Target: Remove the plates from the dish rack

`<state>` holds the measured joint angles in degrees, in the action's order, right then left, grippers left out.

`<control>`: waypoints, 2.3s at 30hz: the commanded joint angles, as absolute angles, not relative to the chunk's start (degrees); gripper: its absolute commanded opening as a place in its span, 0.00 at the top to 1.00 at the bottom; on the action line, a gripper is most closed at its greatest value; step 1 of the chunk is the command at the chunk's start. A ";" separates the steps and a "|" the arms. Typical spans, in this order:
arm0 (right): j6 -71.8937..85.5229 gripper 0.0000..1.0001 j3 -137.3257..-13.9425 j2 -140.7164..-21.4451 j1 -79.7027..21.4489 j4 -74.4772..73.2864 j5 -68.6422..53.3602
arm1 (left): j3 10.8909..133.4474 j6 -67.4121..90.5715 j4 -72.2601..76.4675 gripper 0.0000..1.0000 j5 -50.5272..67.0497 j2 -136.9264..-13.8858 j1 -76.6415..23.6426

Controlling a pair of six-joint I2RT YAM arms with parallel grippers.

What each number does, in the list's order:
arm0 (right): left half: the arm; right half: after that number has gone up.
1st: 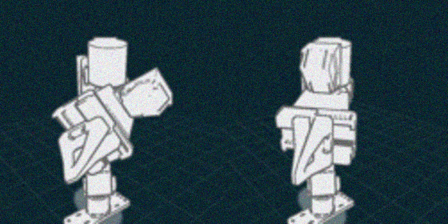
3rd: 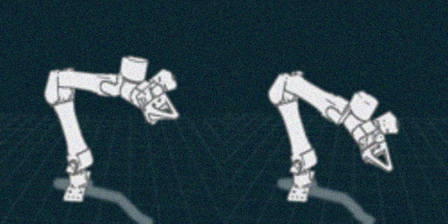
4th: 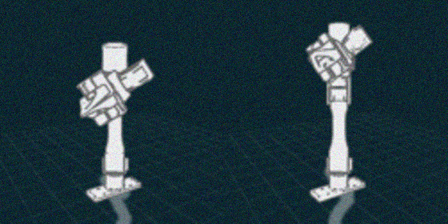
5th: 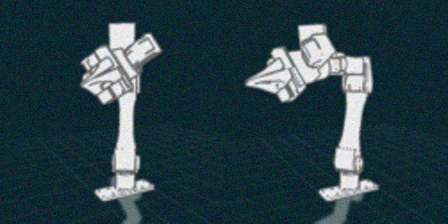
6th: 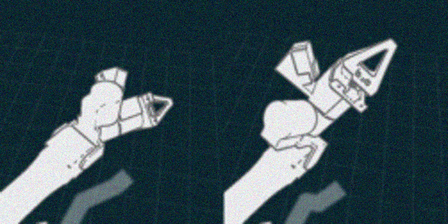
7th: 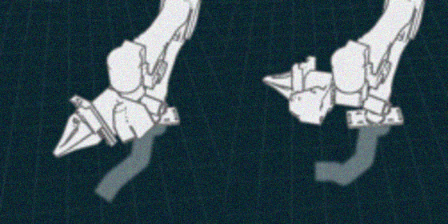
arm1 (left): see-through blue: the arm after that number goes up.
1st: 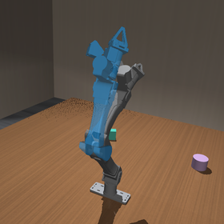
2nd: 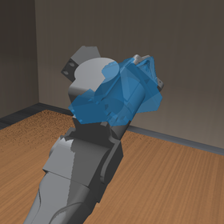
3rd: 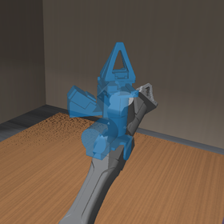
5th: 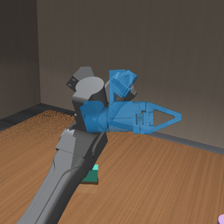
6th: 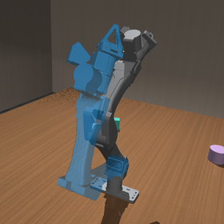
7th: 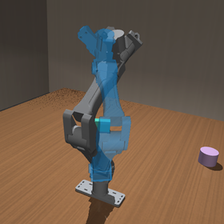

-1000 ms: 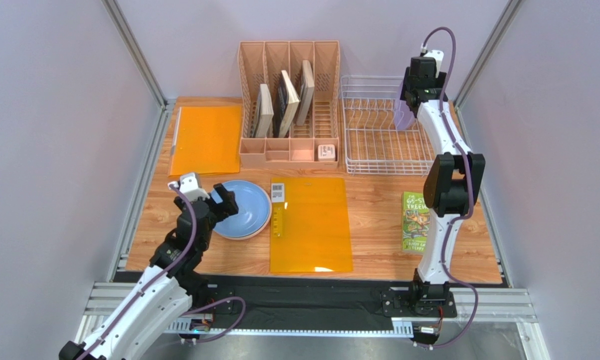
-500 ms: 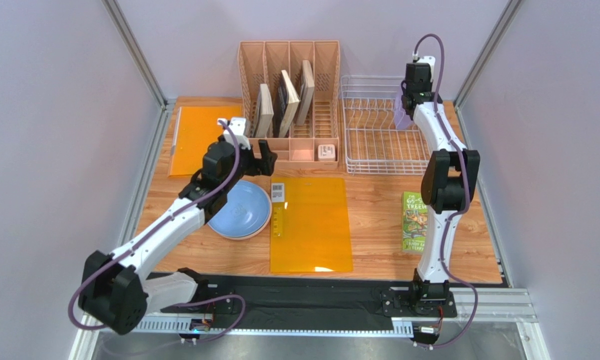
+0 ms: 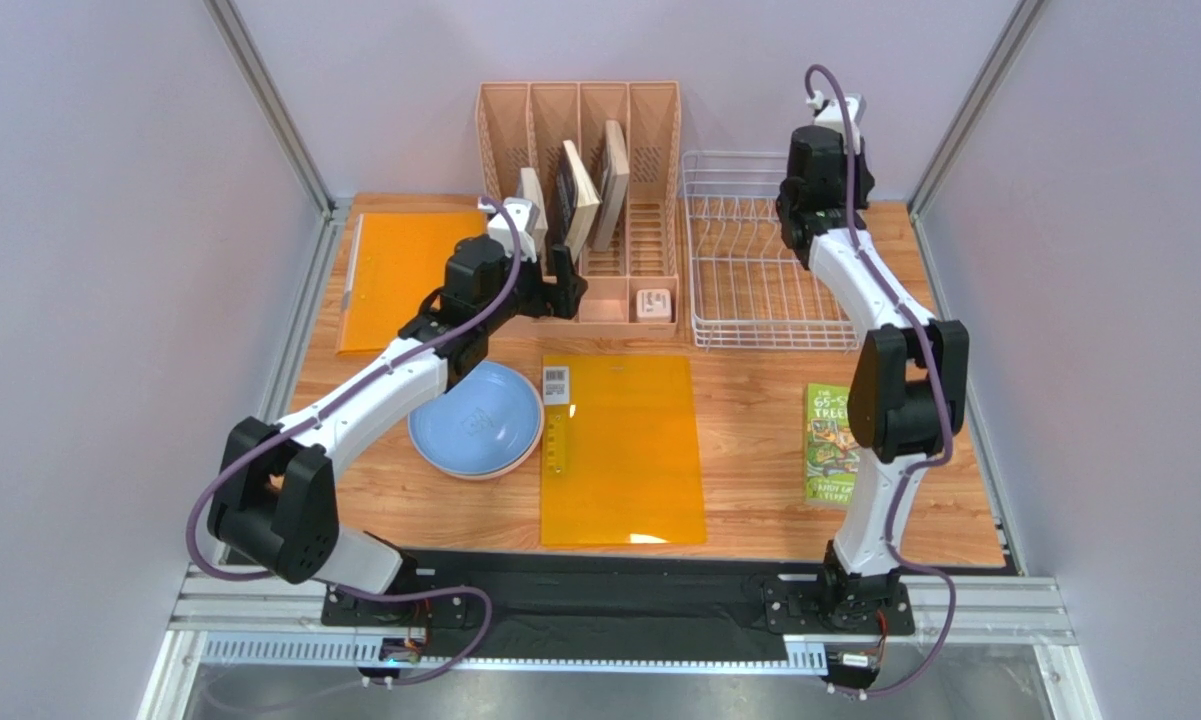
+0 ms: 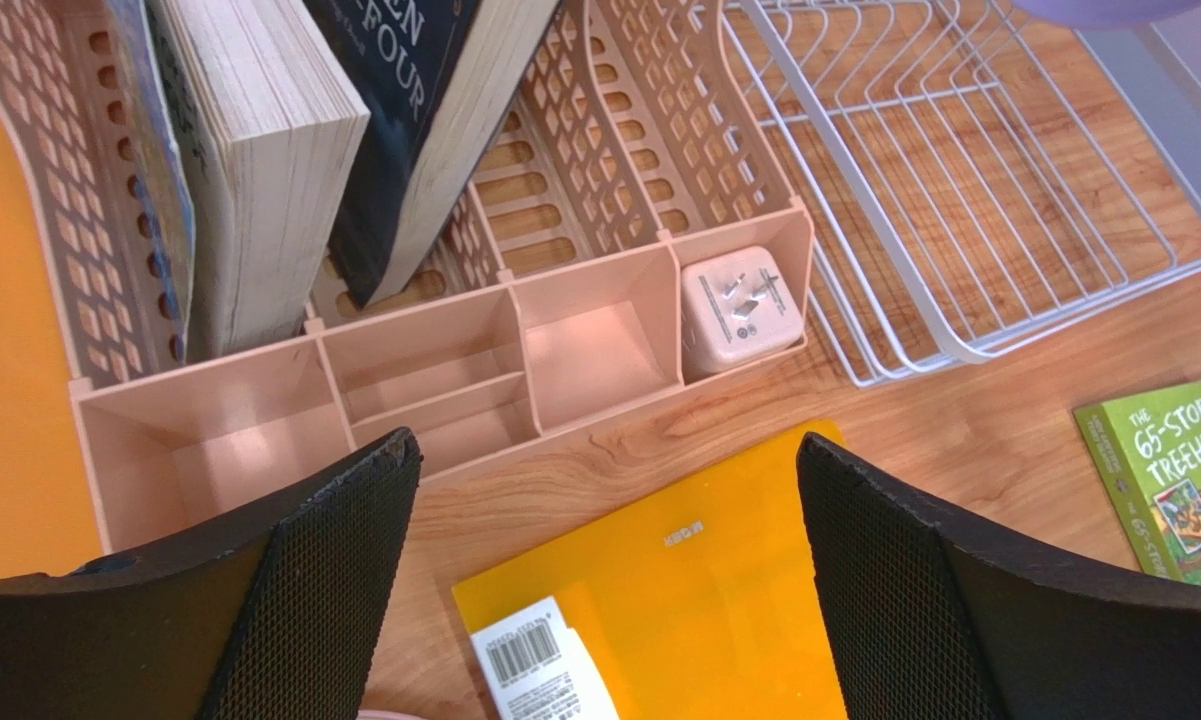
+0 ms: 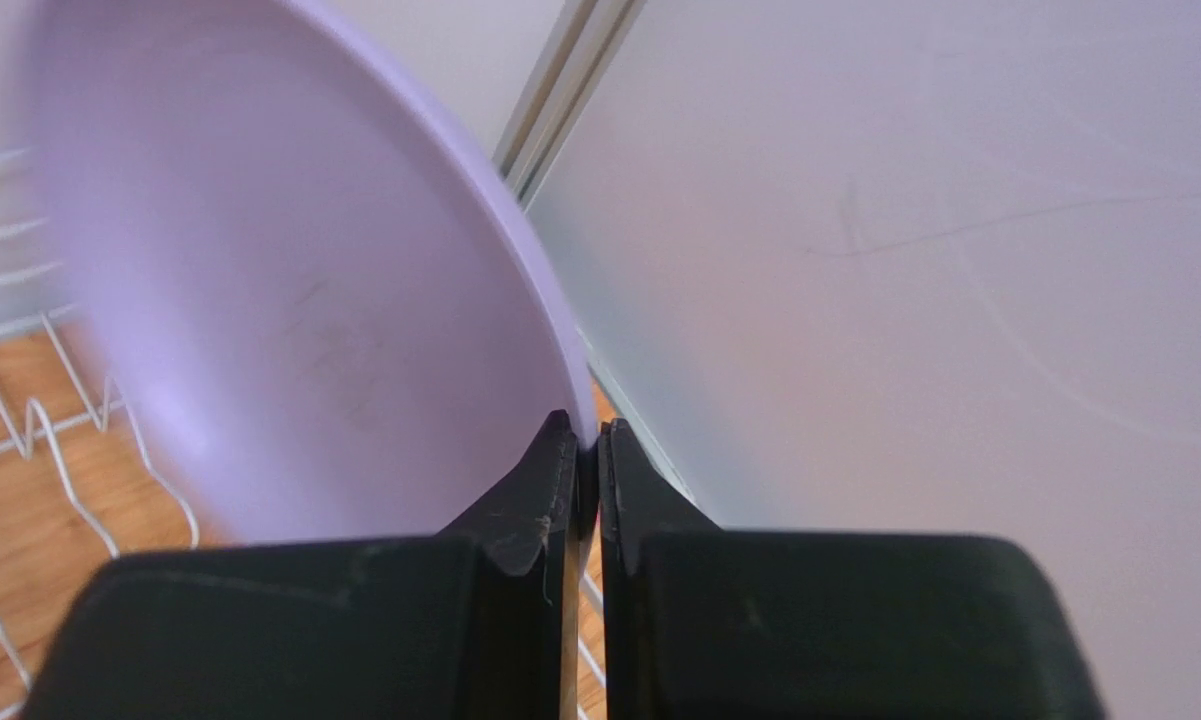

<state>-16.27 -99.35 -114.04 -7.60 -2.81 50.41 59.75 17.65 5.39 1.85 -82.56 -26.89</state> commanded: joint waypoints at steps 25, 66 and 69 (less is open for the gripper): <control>25.04 1.00 -64.78 -76.74 -7.91 -12.66 -6.15 | 76.91 25.57 23.90 0.07 25.40 -104.41 -27.42; 22.06 0.25 -65.65 -76.20 -6.42 -14.94 -2.02 | 32.90 33.57 -11.95 1.00 -30.83 -44.77 -30.15; 21.89 0.26 -66.09 -76.81 -6.42 -14.94 -2.11 | 28.50 35.86 -14.41 1.00 -34.61 -37.91 -30.15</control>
<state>22.76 -63.20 -75.96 -6.55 -15.42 -2.85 33.12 30.61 -7.33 -24.69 -44.45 -29.98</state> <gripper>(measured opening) 0.744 0.063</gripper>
